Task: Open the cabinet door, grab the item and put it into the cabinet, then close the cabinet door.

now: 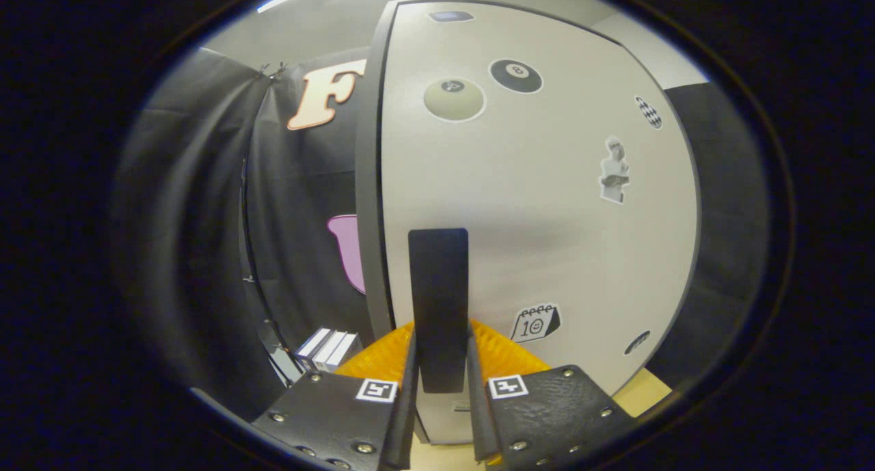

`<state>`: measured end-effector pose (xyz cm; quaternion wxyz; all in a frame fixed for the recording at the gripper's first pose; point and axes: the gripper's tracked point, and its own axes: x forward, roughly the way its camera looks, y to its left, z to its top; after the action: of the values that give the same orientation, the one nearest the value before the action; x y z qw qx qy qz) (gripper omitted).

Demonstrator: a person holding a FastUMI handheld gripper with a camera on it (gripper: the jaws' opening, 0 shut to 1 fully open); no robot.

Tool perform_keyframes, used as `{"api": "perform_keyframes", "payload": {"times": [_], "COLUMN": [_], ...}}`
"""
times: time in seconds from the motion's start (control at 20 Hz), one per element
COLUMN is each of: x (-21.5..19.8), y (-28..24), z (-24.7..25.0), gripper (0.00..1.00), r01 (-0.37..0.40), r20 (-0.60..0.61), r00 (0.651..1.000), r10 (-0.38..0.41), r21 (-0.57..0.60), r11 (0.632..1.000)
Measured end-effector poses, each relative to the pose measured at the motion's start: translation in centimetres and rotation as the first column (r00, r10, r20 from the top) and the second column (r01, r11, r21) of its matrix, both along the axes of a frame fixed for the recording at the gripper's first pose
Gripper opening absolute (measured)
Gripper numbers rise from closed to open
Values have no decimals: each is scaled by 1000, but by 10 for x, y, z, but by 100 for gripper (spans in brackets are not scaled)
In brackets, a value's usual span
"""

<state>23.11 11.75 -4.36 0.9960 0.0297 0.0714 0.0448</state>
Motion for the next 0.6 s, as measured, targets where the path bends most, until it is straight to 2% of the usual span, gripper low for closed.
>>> {"api": "perform_keyframes", "payload": {"times": [0.05, 0.1, 0.2, 0.3, 0.6], "x": [0, 1, 1, -3, -36], "y": [-1, 0, -2, -1, -11], "z": [2, -1, 0, 1, 4], "gripper": [34, 28, 28, 18, 18], "r01": [0, -3, 3, 3, 24], "r20": [14, 4, 17, 24, 38], "r00": [1000, 1000, 1000, 1000, 999], "r10": [0, 3, -4, -4, -27], "r21": [9, 17, 33, 32, 61], "r11": [1000, 1000, 999, 999, 998]}}
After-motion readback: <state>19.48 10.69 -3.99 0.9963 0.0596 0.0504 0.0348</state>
